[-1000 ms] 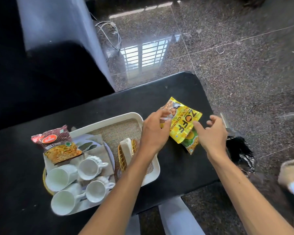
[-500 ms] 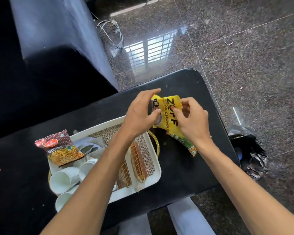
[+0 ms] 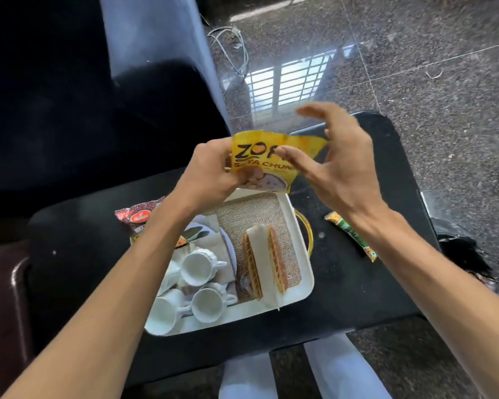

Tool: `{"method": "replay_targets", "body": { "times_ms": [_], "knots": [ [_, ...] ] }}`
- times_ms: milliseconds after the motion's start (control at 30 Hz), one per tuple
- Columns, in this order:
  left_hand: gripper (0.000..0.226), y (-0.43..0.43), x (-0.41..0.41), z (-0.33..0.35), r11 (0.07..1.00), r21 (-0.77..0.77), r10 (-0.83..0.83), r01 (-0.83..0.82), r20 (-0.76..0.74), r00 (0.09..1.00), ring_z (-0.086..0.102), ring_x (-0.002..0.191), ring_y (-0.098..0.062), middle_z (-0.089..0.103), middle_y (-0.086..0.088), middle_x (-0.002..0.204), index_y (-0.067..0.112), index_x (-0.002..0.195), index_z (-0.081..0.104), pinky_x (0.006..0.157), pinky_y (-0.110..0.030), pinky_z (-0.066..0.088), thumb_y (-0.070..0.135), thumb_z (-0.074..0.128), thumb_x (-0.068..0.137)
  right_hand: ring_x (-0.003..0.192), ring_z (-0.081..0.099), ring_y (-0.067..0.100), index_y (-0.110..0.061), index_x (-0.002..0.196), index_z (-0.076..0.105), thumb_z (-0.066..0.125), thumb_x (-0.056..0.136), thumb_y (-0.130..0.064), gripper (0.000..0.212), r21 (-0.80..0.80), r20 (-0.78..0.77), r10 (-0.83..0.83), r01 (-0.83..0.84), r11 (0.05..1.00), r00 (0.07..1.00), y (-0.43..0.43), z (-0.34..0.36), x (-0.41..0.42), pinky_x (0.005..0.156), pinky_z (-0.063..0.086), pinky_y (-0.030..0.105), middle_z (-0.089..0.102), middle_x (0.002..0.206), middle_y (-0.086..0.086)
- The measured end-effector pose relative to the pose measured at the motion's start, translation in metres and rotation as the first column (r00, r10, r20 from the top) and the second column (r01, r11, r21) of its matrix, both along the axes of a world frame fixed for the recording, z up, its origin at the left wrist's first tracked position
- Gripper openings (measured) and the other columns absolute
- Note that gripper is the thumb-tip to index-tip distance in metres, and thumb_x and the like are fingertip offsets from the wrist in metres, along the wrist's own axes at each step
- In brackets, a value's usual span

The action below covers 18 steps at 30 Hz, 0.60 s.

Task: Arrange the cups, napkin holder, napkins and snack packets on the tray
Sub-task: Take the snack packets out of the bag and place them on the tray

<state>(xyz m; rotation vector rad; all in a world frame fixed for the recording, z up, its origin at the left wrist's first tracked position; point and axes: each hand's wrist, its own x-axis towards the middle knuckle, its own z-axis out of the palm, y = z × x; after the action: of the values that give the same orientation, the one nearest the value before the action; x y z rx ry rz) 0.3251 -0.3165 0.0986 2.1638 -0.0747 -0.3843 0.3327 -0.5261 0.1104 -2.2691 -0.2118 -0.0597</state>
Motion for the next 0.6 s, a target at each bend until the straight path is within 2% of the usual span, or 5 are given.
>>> {"method": "replay_targets", "body": {
  "times_ms": [100,267,400,533,600],
  "knots": [
    [0.027,0.030,-0.023,0.002,0.977,-0.089,0.190,-0.194,-0.055,0.980,0.075,0.103,-0.014,0.078,-0.003,0.111,0.011,0.118,0.073,0.091,-0.039,0.062,0.012,0.075,0.091,0.124,0.052,0.012,-0.017,0.139,0.050,0.082,0.075,-0.047,0.077,0.064,-0.253,-0.052,0.070,0.996,0.966,0.018,-0.010,-0.014,0.104,0.044,0.029,0.058,0.137,0.000],
    [0.028,0.065,-0.060,-0.009,0.925,-0.141,0.322,-0.353,-0.205,0.924,0.075,0.105,-0.014,0.078,-0.003,0.113,0.015,0.118,0.070,0.092,-0.037,0.061,0.011,0.073,0.091,0.110,0.067,0.010,-0.017,0.127,0.061,0.079,0.084,-0.026,0.047,0.343,-0.482,0.106,0.076,0.936,0.870,0.065,-0.036,-0.041,0.097,0.056,0.038,0.071,0.120,-0.001],
    [0.024,0.081,-0.081,-0.029,0.874,-0.113,0.421,-0.472,-0.306,0.854,0.073,0.094,-0.001,0.076,0.007,0.106,0.022,0.113,0.066,0.092,-0.035,0.061,0.015,0.075,0.092,0.092,0.071,0.002,-0.015,0.114,0.067,0.075,0.088,-0.024,0.028,0.307,-0.525,0.090,0.089,0.947,0.847,0.099,-0.057,-0.050,0.082,0.061,0.029,0.075,0.104,-0.007],
    [0.023,0.086,-0.098,-0.041,0.752,-0.089,0.596,-0.653,-0.332,0.732,0.069,0.111,-0.016,0.074,-0.001,0.119,0.021,0.118,0.062,0.098,-0.039,0.057,0.024,0.070,0.096,0.088,0.069,0.003,-0.014,0.110,0.067,0.075,0.088,-0.024,0.025,0.160,-0.517,0.010,0.086,0.983,0.856,0.119,-0.076,-0.054,0.072,0.057,0.015,0.074,0.098,-0.006],
    [0.020,0.085,-0.102,-0.043,0.673,-0.104,0.661,-0.732,-0.361,0.658,0.070,0.107,-0.011,0.073,-0.001,0.118,0.027,0.117,0.059,0.097,-0.037,0.058,0.023,0.066,0.099,0.088,0.068,0.007,-0.014,0.110,0.065,0.074,0.089,-0.026,0.025,0.110,-0.549,-0.018,0.093,0.990,0.836,0.125,-0.082,-0.054,0.067,0.054,0.014,0.073,0.100,-0.004]
  ]
}}
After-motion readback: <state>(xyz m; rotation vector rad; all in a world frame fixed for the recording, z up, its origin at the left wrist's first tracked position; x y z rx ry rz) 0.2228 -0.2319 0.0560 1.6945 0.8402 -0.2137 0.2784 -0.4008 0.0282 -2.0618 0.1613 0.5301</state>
